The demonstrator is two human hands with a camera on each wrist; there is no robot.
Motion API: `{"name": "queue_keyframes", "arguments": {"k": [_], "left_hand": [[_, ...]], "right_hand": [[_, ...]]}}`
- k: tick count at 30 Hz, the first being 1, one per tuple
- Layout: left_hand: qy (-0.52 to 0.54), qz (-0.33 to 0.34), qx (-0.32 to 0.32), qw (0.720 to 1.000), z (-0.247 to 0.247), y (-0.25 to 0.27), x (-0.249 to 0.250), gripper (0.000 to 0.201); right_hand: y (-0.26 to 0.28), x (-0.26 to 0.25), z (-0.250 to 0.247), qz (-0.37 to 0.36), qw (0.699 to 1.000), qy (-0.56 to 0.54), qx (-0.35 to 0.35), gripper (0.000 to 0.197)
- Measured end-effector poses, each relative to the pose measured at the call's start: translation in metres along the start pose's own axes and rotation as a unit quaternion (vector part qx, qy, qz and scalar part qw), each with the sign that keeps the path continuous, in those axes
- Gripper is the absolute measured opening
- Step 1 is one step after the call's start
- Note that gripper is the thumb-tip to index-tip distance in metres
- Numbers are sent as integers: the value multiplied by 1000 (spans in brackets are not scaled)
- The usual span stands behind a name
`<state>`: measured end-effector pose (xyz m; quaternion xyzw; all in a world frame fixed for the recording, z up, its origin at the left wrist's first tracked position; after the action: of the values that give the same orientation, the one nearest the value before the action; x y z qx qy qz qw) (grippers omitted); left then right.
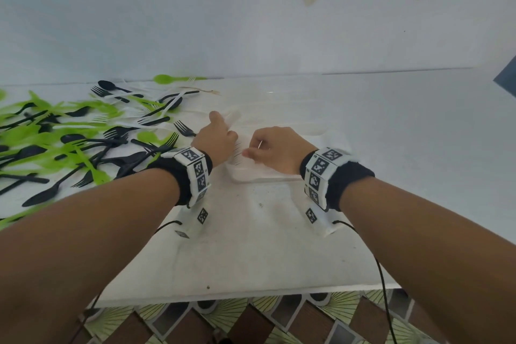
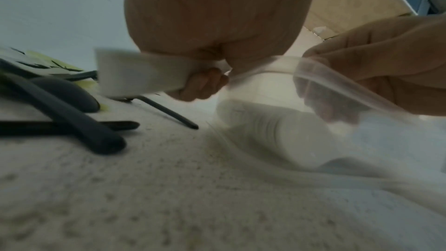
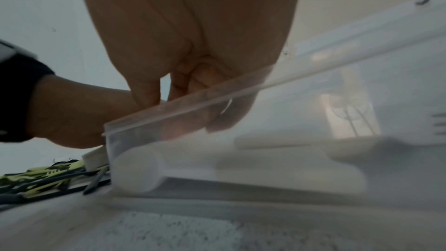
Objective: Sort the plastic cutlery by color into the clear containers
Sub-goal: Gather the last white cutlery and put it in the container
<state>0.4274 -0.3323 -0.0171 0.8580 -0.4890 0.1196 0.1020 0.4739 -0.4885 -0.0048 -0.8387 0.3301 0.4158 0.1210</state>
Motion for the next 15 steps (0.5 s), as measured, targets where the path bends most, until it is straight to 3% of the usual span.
{"name": "queue_keyframes", "arguments": {"k": [3, 5, 7, 9, 12, 15], "left_hand": [[-23, 39, 86, 995, -20, 10, 1, 36], [-35, 87, 94, 991, -36, 14, 11, 26], [-61, 116, 30, 991, -47, 16, 27, 17], [-80, 127, -84, 985, -50, 20, 45, 14], [-5, 150, -250, 956, -44, 35, 74, 4], [18, 186, -279, 942, -42, 40, 89, 9]], "right_hand": [[9, -7, -19, -56, 997, 24, 54, 23], [15, -11, -37, -116, 986, 38, 116, 41], [17, -15, -47, -170, 973, 53, 144, 54], [17, -14, -47, -195, 970, 76, 127, 58], [23, -8, -52, -192, 971, 77, 121, 39], [33, 3, -67, -174, 976, 56, 116, 21]]}}
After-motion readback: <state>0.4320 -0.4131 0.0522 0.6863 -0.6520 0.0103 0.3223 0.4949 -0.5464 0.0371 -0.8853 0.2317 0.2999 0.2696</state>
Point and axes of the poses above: each hand's wrist, its own y-axis away from the middle knuckle, its own z-axis out of the palm, x = y × z, the point moved 5 cm from there along -y, towards the middle knuckle, and after that the axes turned 15 degrees about -y, right-handed, at the moved point
